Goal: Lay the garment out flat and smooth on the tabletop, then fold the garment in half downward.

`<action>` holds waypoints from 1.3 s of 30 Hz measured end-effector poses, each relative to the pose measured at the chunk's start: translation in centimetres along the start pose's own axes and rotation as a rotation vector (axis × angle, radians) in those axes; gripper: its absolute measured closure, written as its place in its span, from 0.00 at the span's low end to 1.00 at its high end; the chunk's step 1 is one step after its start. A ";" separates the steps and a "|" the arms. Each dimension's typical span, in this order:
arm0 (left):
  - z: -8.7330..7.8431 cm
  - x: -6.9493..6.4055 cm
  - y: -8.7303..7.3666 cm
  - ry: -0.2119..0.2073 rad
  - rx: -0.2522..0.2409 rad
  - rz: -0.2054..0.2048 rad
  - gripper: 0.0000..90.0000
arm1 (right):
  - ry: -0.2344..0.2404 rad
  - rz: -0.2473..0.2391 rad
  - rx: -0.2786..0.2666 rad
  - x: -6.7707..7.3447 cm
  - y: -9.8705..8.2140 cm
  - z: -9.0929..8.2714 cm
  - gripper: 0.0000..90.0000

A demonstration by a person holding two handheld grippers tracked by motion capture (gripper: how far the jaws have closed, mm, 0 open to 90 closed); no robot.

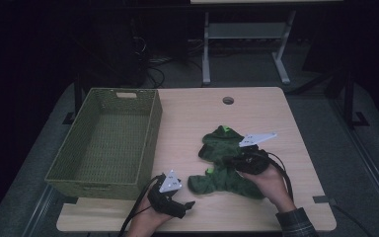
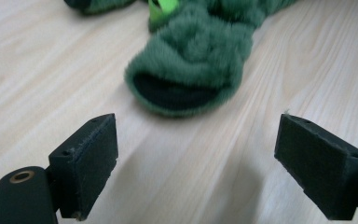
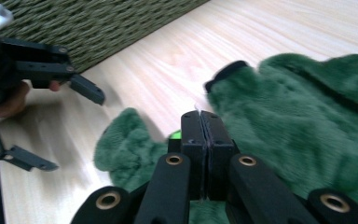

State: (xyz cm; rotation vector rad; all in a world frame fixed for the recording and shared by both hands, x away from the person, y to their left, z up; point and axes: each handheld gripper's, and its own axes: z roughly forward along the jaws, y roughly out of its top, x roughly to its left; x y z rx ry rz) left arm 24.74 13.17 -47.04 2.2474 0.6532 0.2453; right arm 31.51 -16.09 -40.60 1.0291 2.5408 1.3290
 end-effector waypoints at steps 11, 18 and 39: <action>0.4 -0.3 -0.6 0.020 0.009 0.030 0.14 | 0.080 -0.086 0.010 3.9 0.7 2.0 0.87; 0.4 -0.2 -0.6 0.006 0.006 0.031 0.14 | 0.138 -0.129 0.055 6.2 0.6 4.5 0.86; 0.3 -0.1 -0.6 0.004 0.011 0.039 0.14 | 0.028 -0.218 0.184 8.0 -1.8 9.9 0.85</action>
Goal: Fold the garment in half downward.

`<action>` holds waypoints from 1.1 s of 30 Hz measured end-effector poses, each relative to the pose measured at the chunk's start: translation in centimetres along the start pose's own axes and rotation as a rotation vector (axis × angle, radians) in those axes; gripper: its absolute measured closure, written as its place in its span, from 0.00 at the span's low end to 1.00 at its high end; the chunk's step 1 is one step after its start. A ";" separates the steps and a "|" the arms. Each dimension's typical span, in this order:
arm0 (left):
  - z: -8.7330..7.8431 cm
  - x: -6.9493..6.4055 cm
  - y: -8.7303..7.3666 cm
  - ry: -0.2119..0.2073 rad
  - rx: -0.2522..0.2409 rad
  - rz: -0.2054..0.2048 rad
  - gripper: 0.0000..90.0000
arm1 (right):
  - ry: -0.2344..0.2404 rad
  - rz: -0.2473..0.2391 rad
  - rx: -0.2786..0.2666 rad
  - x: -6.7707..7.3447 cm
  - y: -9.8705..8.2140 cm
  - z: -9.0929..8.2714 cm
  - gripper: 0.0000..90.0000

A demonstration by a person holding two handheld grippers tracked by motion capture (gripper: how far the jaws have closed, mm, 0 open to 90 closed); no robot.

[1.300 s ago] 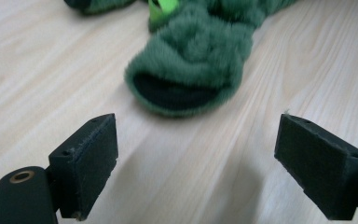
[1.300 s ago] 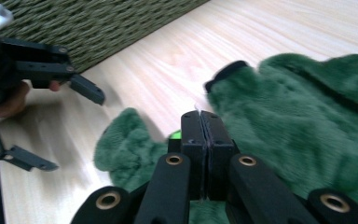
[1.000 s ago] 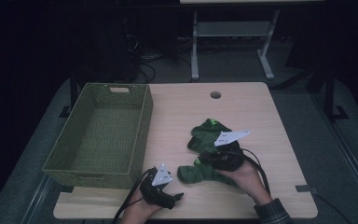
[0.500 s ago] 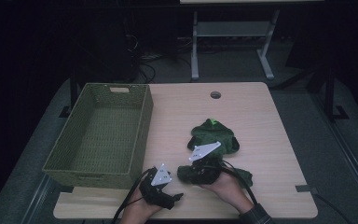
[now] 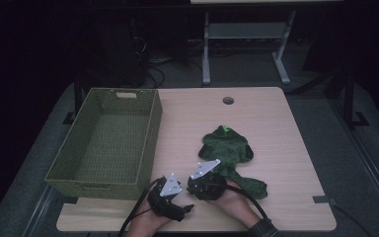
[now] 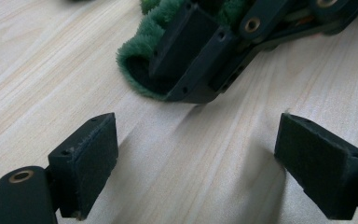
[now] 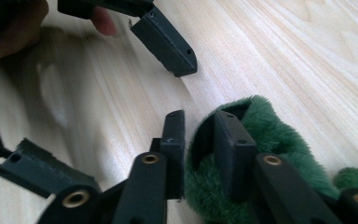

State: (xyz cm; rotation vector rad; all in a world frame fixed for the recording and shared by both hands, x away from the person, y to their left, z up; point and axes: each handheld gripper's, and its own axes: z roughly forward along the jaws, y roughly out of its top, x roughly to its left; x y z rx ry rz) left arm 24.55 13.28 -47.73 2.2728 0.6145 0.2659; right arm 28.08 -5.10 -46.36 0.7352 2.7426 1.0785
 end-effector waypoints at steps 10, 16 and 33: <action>0.0 0.1 0.0 -0.001 0.004 0.005 0.14 | 0.000 -0.017 -0.001 0.2 -0.3 -0.1 0.98; 0.0 0.0 0.0 -0.003 0.001 0.001 0.14 | 0.050 -0.019 -0.011 0.2 -0.3 -0.6 0.97; 0.1 0.1 0.1 -0.006 -0.003 -0.006 0.14 | 0.099 0.018 -0.131 -0.5 0.0 -4.7 0.96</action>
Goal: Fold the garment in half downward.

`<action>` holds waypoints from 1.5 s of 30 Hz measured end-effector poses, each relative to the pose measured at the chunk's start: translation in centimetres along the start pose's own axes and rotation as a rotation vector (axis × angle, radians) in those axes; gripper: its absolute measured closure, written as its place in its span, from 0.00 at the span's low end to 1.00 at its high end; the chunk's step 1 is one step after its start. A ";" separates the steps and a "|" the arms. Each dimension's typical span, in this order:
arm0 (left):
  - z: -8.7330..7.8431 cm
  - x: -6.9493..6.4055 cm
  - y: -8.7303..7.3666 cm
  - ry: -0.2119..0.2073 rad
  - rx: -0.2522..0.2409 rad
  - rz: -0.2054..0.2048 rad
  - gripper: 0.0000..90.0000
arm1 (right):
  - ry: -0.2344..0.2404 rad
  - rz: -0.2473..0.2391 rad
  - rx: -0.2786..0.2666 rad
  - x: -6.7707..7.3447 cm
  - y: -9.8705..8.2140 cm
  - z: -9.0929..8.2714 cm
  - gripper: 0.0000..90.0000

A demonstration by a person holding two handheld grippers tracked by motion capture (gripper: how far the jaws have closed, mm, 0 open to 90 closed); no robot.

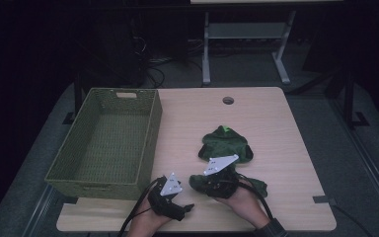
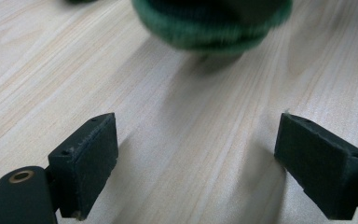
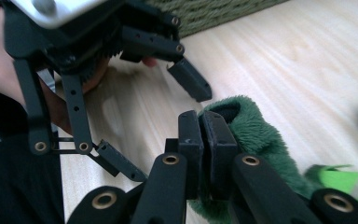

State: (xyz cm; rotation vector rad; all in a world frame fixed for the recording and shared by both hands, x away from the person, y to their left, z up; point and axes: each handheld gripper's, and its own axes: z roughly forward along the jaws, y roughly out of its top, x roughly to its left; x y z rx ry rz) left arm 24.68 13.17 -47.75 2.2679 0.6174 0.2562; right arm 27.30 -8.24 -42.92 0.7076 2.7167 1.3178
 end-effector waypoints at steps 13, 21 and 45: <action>0.0 0.1 0.0 0.000 0.001 0.006 0.14 | -0.046 0.067 -0.071 -1.6 -1.1 -3.4 0.96; 0.0 0.0 0.0 -0.001 0.000 0.001 0.14 | -0.089 0.111 -0.093 -3.0 -2.4 -5.4 0.95; 0.0 0.1 0.0 -0.001 0.004 0.006 0.14 | -0.253 0.239 -0.037 -5.7 -7.1 -8.1 0.91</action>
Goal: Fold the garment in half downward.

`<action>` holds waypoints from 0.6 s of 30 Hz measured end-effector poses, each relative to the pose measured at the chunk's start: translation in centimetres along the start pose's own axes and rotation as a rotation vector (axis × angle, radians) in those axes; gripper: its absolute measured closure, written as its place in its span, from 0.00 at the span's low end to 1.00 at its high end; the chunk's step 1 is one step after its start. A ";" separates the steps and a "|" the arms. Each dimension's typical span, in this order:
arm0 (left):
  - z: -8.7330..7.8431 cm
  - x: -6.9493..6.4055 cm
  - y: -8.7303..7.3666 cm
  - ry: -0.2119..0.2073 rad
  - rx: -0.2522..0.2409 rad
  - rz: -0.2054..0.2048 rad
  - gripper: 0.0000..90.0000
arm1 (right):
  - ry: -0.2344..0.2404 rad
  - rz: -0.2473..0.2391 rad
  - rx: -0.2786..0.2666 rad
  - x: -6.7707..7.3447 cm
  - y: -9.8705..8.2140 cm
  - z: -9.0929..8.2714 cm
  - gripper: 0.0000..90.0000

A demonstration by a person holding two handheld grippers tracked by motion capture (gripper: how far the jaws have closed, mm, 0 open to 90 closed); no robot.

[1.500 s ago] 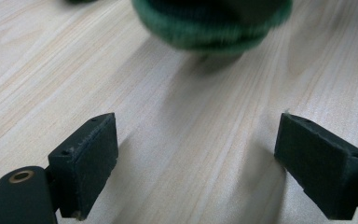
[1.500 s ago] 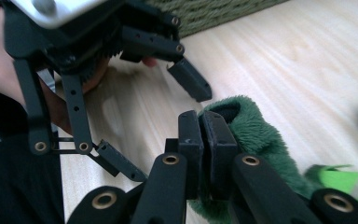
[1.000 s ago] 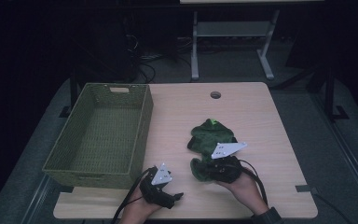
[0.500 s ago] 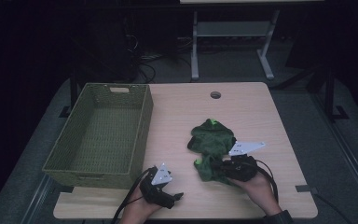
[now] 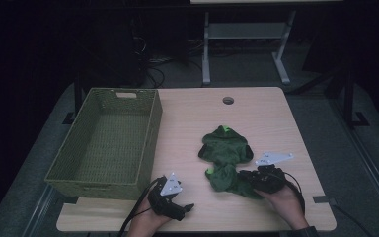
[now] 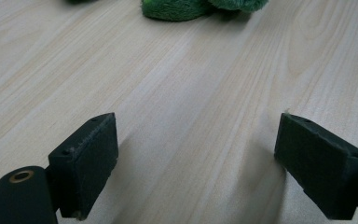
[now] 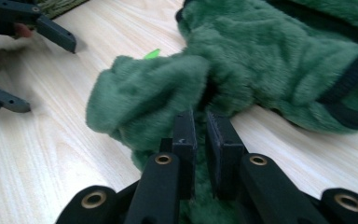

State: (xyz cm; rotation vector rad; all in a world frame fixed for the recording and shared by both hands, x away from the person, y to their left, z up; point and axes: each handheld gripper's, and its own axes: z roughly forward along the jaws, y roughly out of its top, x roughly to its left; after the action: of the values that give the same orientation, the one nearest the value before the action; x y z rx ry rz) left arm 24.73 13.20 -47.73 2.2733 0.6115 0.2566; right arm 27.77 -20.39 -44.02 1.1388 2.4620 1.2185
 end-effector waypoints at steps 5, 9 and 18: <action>0.0 0.0 0.0 0.000 0.000 0.000 0.14 | 0.038 0.011 -0.065 0.1 1.0 -0.8 0.95; 0.0 0.0 0.0 0.000 -0.005 -0.006 0.14 | 0.043 -0.016 -0.085 0.7 1.9 -0.7 1.00; 0.0 0.0 0.0 -0.002 -0.001 -0.001 0.14 | 0.028 -0.019 0.039 0.2 1.3 3.3 1.00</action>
State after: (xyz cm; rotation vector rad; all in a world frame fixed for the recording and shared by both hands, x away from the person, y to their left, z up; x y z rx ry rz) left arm 24.74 13.19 -47.74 2.2718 0.6116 0.2537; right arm 29.83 -17.76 -45.16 1.1131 2.5220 1.1948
